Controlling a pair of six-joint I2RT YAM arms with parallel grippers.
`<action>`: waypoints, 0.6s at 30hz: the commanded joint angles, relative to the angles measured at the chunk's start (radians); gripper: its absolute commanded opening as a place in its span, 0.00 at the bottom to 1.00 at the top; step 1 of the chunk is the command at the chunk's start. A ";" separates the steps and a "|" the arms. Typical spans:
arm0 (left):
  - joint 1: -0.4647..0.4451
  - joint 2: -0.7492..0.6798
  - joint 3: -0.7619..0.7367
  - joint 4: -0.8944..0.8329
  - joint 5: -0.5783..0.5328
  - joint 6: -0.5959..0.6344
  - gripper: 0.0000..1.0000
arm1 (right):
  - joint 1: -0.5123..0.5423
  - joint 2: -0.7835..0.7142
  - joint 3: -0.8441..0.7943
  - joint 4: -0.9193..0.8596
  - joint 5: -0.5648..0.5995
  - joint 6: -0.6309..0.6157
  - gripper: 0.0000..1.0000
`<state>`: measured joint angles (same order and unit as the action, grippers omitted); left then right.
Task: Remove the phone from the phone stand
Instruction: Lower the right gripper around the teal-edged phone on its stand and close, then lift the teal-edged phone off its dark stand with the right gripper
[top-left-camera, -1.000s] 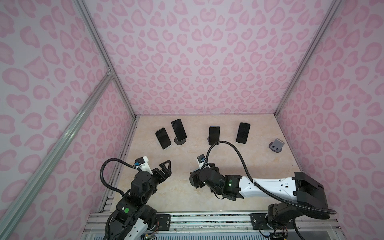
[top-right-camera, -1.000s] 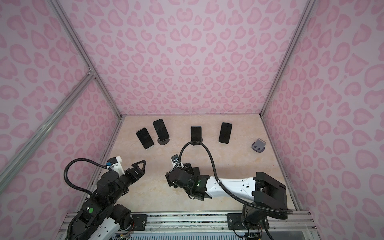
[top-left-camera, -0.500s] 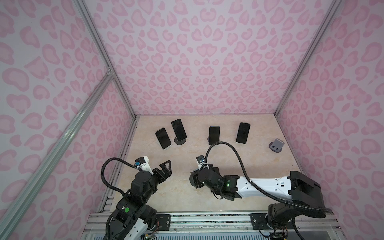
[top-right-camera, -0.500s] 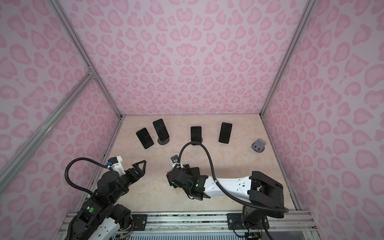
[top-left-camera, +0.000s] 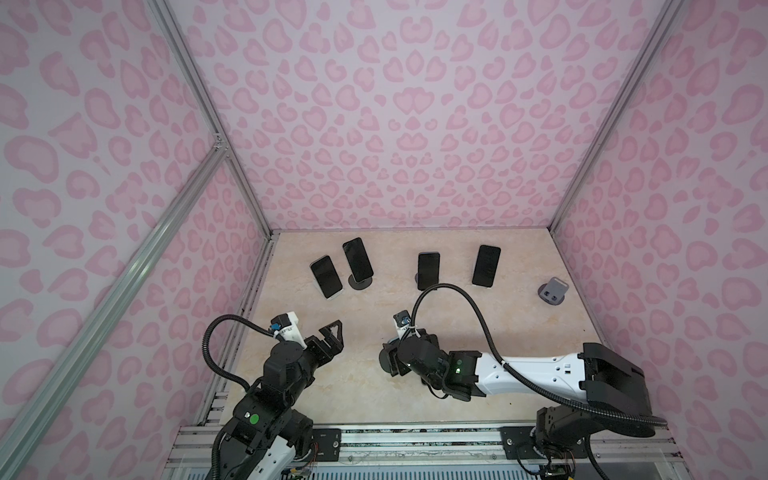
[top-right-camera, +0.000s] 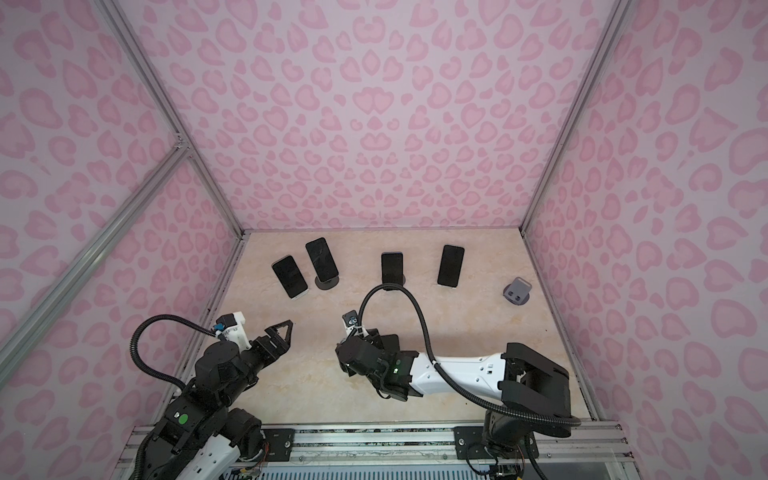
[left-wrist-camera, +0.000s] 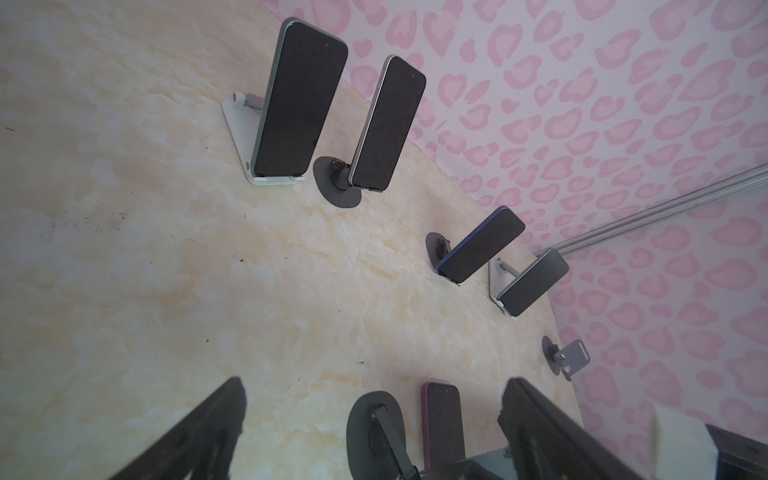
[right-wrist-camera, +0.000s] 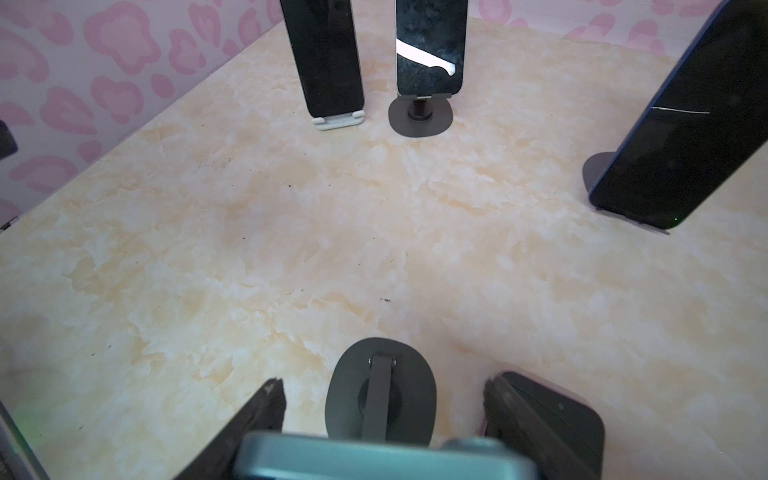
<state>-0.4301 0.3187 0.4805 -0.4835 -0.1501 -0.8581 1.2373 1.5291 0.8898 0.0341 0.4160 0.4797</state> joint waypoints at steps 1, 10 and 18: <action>0.000 0.008 0.025 0.006 -0.012 0.024 1.00 | 0.002 -0.005 0.010 0.005 0.011 -0.017 0.64; 0.001 0.032 0.074 -0.003 -0.022 0.060 1.00 | 0.002 -0.054 0.023 -0.027 0.010 -0.022 0.63; 0.001 0.050 0.089 0.026 0.002 0.066 1.00 | -0.005 -0.116 0.079 -0.148 0.068 -0.064 0.63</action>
<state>-0.4301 0.3618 0.5587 -0.4835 -0.1596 -0.8017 1.2366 1.4296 0.9558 -0.0727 0.4335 0.4400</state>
